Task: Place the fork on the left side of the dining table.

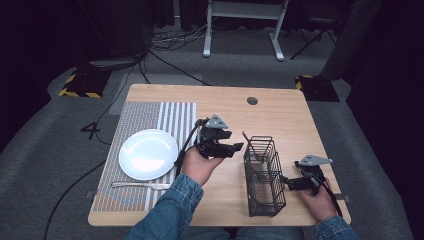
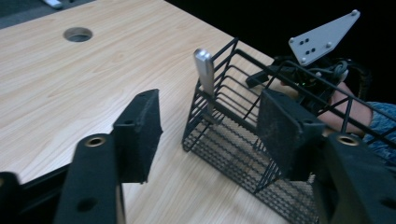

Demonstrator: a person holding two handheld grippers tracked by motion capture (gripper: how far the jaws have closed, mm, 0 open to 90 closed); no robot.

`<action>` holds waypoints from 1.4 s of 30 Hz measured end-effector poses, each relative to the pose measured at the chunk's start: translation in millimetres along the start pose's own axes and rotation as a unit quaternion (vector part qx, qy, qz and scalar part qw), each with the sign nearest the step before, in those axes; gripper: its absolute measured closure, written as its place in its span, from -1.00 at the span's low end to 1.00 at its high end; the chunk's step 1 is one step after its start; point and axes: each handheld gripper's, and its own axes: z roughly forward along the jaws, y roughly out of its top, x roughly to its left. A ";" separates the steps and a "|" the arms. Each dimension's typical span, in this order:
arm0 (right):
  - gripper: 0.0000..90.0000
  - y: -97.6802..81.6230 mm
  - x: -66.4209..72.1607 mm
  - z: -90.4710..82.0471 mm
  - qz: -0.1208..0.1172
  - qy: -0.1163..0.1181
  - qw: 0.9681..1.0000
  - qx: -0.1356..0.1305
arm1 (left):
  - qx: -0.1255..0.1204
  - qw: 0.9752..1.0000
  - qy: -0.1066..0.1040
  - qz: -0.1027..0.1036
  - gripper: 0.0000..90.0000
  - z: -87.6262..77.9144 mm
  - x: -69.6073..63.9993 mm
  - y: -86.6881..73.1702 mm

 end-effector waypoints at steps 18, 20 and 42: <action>-0.83 0.0 0.0 -0.1 0.000 0.000 1.000 0.000 | 0.007 1.000 0.011 0.006 0.61 29.8 -4.9 13.6; -0.83 0.0 0.0 -0.1 0.000 0.000 1.000 0.000 | 0.013 1.000 0.006 0.007 0.71 28.9 -6.0 15.6; -0.82 -0.3 -0.1 -0.3 0.001 0.000 1.000 -0.001 | 0.014 0.999 -0.019 0.028 0.91 -9.2 -19.5 47.9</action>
